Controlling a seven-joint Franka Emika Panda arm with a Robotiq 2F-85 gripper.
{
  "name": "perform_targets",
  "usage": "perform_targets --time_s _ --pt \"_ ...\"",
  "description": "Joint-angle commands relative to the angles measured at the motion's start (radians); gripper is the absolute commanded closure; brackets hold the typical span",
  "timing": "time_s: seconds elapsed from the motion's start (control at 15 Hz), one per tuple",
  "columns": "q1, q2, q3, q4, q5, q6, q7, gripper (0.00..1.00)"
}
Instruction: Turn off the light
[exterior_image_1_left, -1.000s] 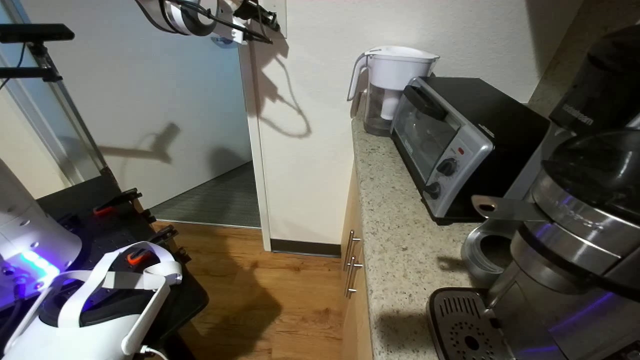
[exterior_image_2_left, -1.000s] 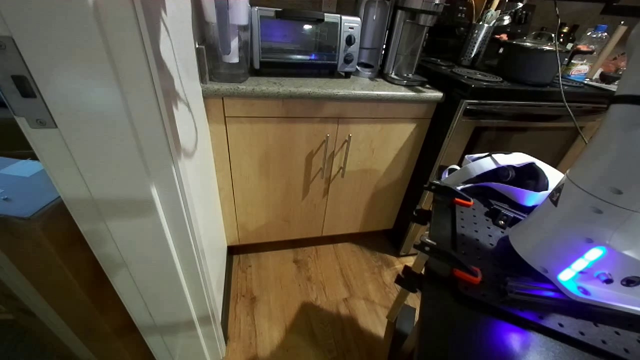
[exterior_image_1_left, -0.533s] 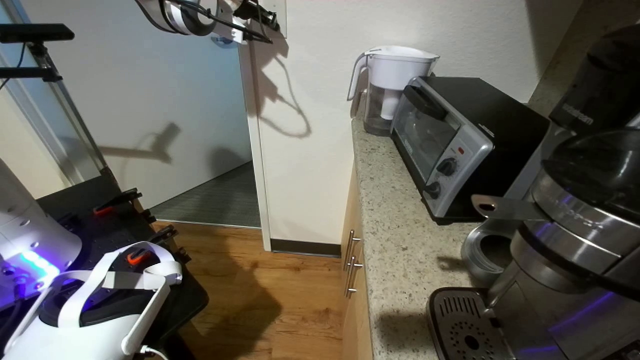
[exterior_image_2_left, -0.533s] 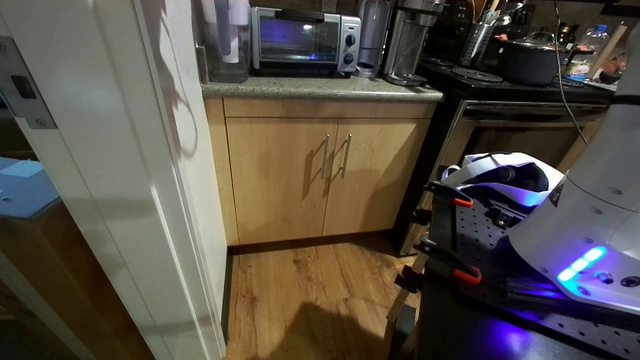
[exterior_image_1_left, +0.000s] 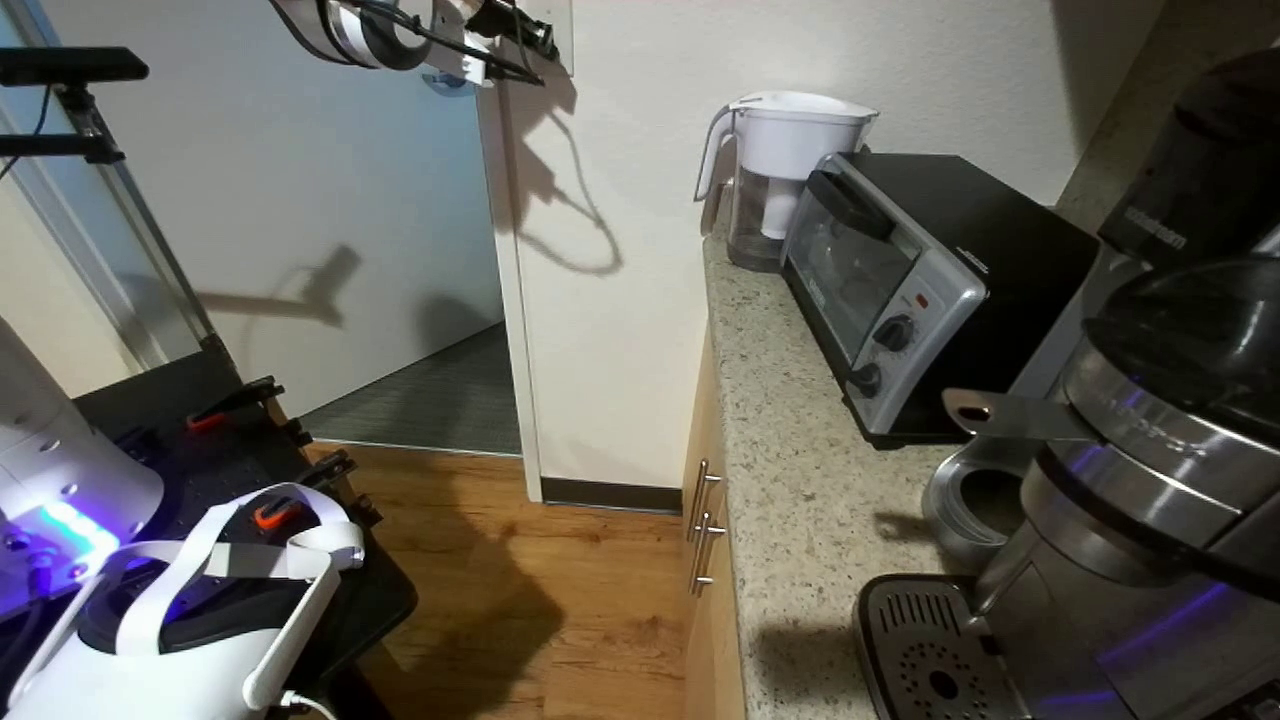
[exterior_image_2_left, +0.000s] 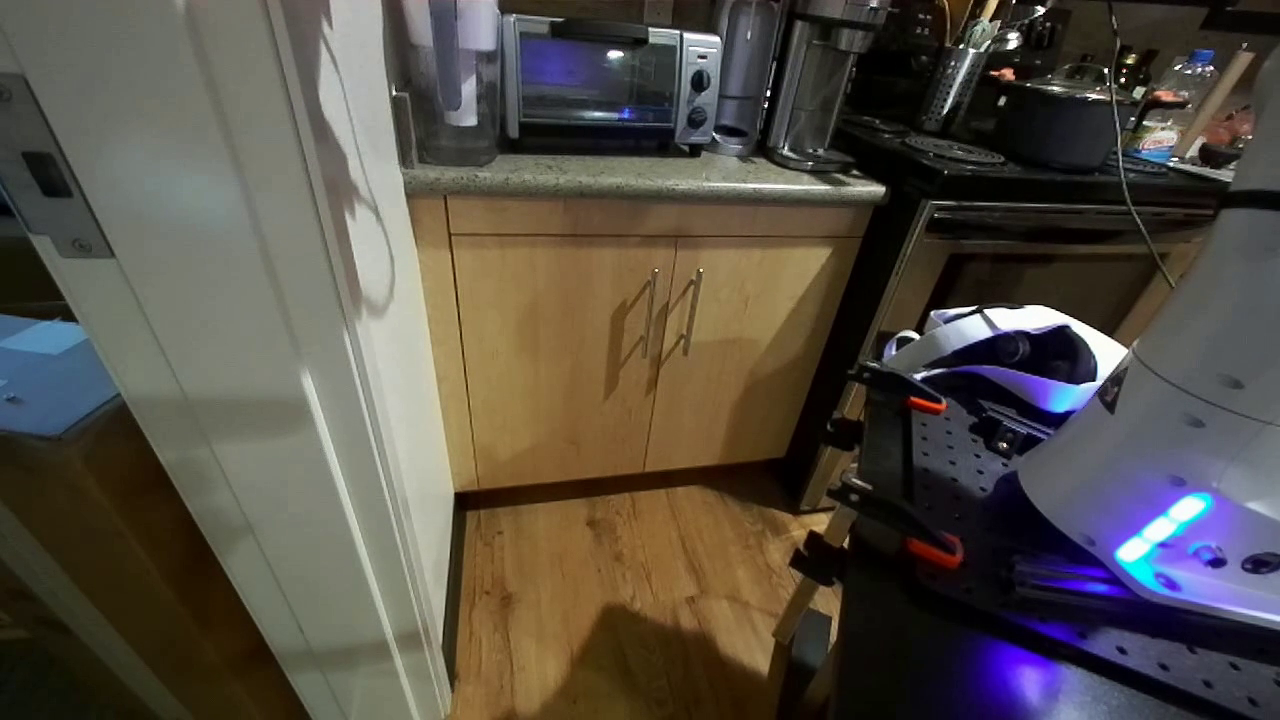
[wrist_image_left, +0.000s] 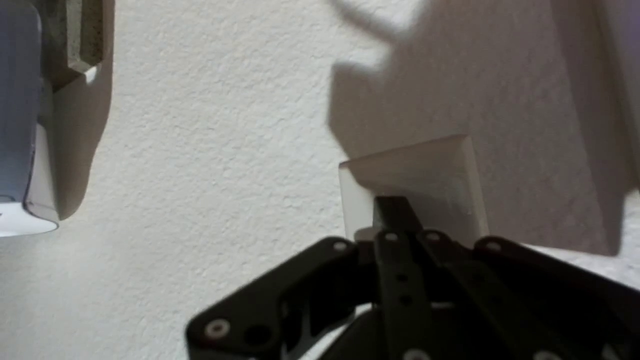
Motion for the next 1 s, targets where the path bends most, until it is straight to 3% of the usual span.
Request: perform_targets --time_s 0.0,0.27,0.33,0.47,0.6,0.67,0.8,0.93 --pt "-0.022 -0.049 0.044 0.030 -0.035 0.020 0.045 1.00" --pt "-0.033 -0.064 0.053 -0.003 -0.036 0.070 0.047 1.00" --pt "-0.040 -0.080 0.063 0.039 -0.046 0.002 0.057 1.00" --pt "-0.042 -0.068 0.063 -0.002 -0.041 0.060 0.047 1.00" --pt "-0.054 -0.083 0.075 0.010 -0.053 0.020 0.056 0.98" --pt "-0.060 -0.083 0.079 0.001 -0.054 0.025 0.056 0.73" --pt "-0.069 -0.092 0.083 -0.025 -0.057 0.027 0.047 0.69" --pt "-0.082 -0.109 0.082 -0.059 -0.073 0.024 0.044 0.57"
